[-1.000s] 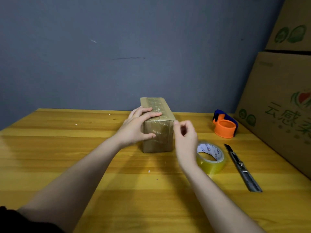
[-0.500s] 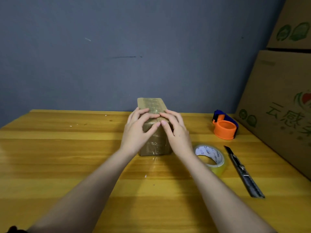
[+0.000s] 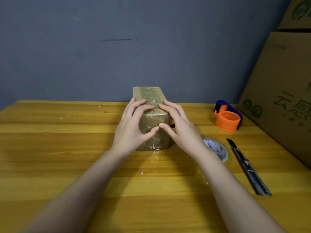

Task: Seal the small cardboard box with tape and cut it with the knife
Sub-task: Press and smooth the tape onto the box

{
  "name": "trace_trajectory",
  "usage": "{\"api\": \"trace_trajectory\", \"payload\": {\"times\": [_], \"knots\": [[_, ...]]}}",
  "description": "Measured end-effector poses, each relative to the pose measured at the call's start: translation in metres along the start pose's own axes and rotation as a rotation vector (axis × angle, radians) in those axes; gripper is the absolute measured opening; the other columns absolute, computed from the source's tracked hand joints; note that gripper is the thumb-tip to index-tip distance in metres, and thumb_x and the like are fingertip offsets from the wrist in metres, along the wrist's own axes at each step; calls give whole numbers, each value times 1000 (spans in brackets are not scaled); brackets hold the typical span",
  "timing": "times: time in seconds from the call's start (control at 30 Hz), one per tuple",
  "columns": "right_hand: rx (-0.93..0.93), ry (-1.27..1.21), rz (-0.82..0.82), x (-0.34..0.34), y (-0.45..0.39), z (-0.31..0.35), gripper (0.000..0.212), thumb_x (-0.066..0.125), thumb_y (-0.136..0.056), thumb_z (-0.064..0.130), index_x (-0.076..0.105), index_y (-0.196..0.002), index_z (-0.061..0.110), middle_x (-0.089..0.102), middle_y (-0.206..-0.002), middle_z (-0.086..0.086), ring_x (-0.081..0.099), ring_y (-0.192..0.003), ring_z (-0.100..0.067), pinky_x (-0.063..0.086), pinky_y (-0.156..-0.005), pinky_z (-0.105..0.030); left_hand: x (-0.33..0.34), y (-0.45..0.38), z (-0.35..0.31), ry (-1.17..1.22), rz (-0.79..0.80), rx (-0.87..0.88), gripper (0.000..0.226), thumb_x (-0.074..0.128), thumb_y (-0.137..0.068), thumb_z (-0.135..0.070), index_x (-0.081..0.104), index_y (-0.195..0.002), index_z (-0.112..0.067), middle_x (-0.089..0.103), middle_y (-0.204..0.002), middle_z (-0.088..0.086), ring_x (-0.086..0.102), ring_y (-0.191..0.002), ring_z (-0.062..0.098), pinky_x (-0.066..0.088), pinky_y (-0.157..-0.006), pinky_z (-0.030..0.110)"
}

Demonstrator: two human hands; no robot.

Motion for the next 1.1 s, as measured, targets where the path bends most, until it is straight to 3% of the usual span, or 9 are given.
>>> {"api": "trace_trajectory", "payload": {"times": [0.3,0.4,0.5,0.57,0.73,0.83,1.1], "knots": [[-22,113,108,-2,0,-1,80,72,-80,30,24,-142,44,16,-150,27,46,-125,-9,52,-87,-36,-3,0,2,-100,96,34,77,74,-66,-49,40,-131,-28,39,-146,-6,18,-145,15,26,-107,27],[15,23,93,-4,-1,1,68,67,-83,34,30,-139,45,21,-147,27,46,-122,-5,49,-89,-35,-11,-2,2,-33,136,20,65,58,-73,-57,43,-131,-33,39,-145,-11,18,-145,11,24,-113,31],[69,-27,-79,-2,-3,9,41,52,-90,46,45,-130,38,35,-140,22,52,-115,-6,46,-86,-32,-17,-6,6,105,109,-49,51,45,-79,-60,54,-123,-36,47,-140,-14,23,-143,7,25,-116,35],[87,-20,-192,2,-3,14,36,48,-92,48,51,-124,31,43,-135,15,53,-117,-11,47,-87,-34,-16,-6,7,146,68,-83,46,43,-81,-59,58,-118,-35,51,-135,-15,27,-141,6,27,-115,35],[60,34,-287,10,-1,12,46,43,-90,54,53,-123,24,47,-132,6,51,-118,-16,44,-92,-31,-8,-5,6,155,-13,-59,39,45,-86,-50,59,-116,-29,53,-131,-11,30,-139,11,29,-114,34],[49,28,-294,14,1,11,52,38,-88,54,50,-128,23,44,-137,7,48,-123,-14,40,-96,-27,-6,-3,8,129,-6,-28,40,46,-87,-47,56,-120,-28,51,-135,-9,28,-141,13,26,-115,32],[-7,73,-243,16,6,9,55,47,-89,47,40,-138,21,35,-147,5,44,-130,-16,38,-102,-27,-4,-1,12,56,61,62,49,54,-85,-44,48,-131,-27,44,-143,-8,22,-144,13,19,-116,27]]}}
Point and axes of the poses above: each hand's wrist, its own y-axis away from the middle knuckle, its own x-axis out of the palm, z = x × y, the point moved 6 cm from there along -y, towards the middle knuckle
